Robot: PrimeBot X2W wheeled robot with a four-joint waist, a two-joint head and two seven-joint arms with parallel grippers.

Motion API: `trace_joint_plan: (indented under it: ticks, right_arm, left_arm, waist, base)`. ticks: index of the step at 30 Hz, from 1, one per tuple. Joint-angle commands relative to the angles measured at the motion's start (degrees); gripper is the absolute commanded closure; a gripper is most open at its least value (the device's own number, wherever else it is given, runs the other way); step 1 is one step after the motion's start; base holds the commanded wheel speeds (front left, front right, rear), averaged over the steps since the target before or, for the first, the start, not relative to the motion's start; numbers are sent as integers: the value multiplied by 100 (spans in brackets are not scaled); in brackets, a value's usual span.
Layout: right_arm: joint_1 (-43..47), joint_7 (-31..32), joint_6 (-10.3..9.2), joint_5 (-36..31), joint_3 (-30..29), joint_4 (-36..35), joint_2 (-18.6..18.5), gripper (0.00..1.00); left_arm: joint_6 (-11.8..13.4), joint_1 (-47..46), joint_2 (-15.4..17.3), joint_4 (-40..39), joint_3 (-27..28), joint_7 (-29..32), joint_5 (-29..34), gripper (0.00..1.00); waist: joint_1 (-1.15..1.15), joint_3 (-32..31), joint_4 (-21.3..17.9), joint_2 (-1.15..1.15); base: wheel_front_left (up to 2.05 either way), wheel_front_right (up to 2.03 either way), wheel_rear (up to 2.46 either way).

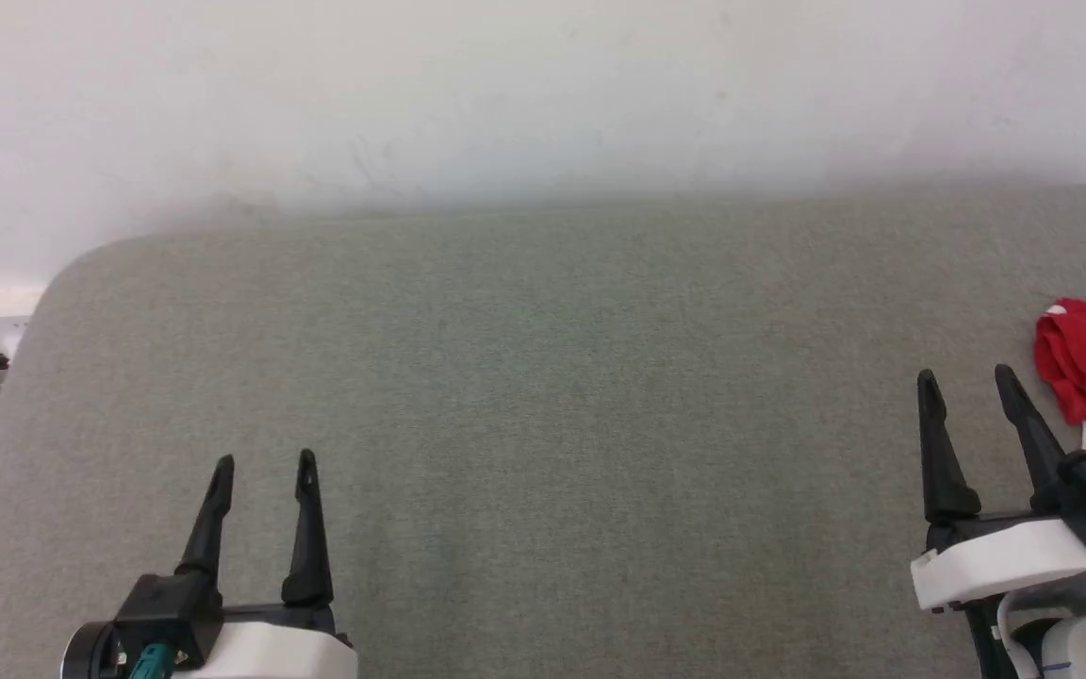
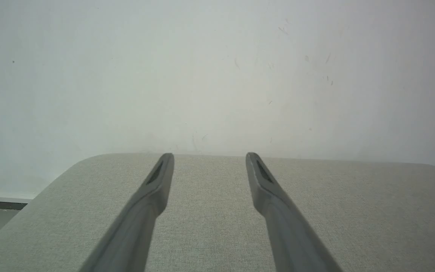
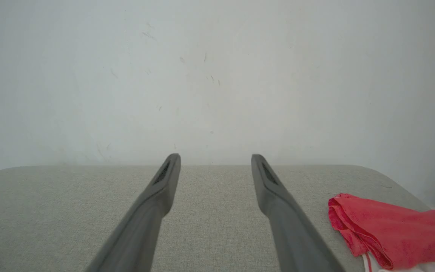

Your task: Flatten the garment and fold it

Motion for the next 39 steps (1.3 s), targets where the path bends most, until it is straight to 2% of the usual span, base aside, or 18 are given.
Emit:
trace_joint_plan:
  ticks: [1,6,12,20,21,39]
  right_arm:
    - [62,-64,-5,-73,2,70,20,0]
    - [140,-253,-5,-150,-106,380,42,0]
    - [300,-419,-5,170,-250,703,45,0]
    - [281,-472,-5,210,-205,871,46,0]
    - [293,-420,-1,185,-205,868,31,100]
    - [279,-241,-2,95,-116,753,31,100]
  left_arm:
    - [-28,74,-44,36,71,-32,59,0]
    - [-105,228,-226,92,200,-32,126,0]
    - [-313,422,-499,147,329,-32,199,0]
    - [-594,430,-688,285,568,-32,335,0]
    - [-571,407,-673,275,559,-3,317,100]
    - [-642,296,-711,306,600,163,461,100]
  waist:
    - [1,-129,163,0]
    - [1,-143,249,0]
    - [1,-215,286,0]
    - [1,-220,229,0]
    - [1,-226,236,0]
    - [1,-216,214,0]
  base:
    - [0,0,0]
    - [0,0,0]
    - [0,0,0]
    - [0,0,0]
    - [0,0,0]
    - [0,0,0]
